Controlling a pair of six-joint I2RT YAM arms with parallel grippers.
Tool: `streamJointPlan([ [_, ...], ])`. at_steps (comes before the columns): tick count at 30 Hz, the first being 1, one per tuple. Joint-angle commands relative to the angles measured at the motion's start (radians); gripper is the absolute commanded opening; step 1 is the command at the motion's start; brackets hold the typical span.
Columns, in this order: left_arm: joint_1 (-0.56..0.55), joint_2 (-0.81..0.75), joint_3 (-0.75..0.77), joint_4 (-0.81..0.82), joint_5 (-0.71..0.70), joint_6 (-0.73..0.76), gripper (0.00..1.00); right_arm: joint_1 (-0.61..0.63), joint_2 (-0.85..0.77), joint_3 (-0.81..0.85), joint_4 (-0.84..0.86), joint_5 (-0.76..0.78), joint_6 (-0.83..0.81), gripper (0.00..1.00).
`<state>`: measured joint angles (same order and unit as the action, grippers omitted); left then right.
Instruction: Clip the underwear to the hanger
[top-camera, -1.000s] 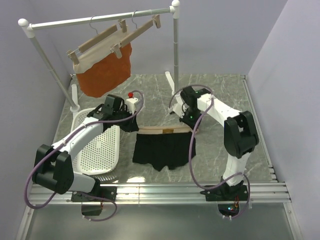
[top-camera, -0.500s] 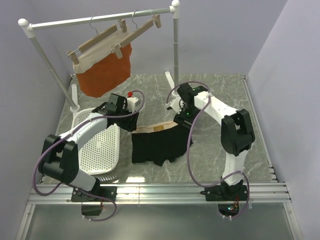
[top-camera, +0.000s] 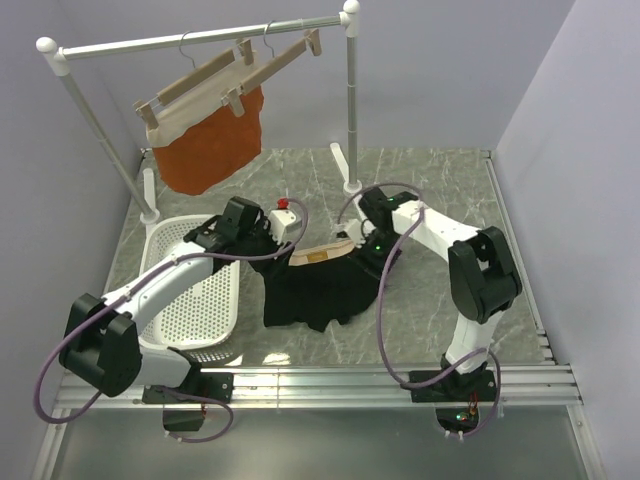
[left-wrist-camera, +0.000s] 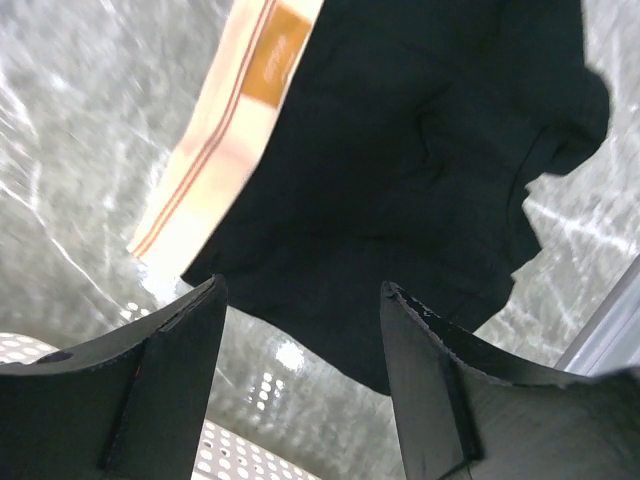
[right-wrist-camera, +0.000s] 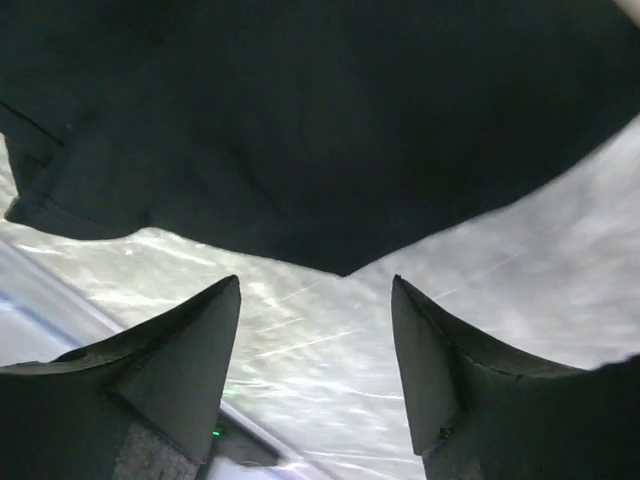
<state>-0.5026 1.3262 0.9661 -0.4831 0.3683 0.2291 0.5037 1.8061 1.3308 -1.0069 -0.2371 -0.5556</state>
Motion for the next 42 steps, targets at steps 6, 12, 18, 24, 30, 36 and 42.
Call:
streamJointPlan([
  [6, -0.007, 0.007, -0.064, 0.026, 0.054, 0.068, 0.68, -0.212, -0.119, -0.099, 0.033, -0.296, 0.232, 0.73],
  [12, -0.011, 0.077, -0.026, 0.023, 0.061, 0.07, 0.68, -0.246, -0.071, -0.188, 0.076, -0.459, 0.304, 0.8],
  [18, -0.023, 0.025, -0.032, 0.064, 0.214, 0.081, 0.68, -0.341, -0.017, -0.255, 0.149, -0.549, 0.339, 0.82],
  [24, -0.18, -0.031, -0.093, 0.236, 0.287, 0.174, 0.67, -0.369, -0.031, -0.304, 0.223, -0.656, 0.358, 0.81],
  [30, -0.42, 0.025, -0.083, 0.342, 0.124, 0.352, 0.69, -0.369, 0.031, -0.276, 0.274, -0.714, 0.411, 0.66],
  [36, -0.495, 0.145, -0.05, 0.422, 0.005, 0.423, 0.65, -0.367, -0.005, -0.265, 0.211, -0.792, 0.401, 0.33],
  [42, -0.355, 0.145, 0.043, 0.273, 0.102, 0.259, 0.55, -0.367, -0.096, -0.217, 0.091, -0.797, 0.404, 0.0],
])
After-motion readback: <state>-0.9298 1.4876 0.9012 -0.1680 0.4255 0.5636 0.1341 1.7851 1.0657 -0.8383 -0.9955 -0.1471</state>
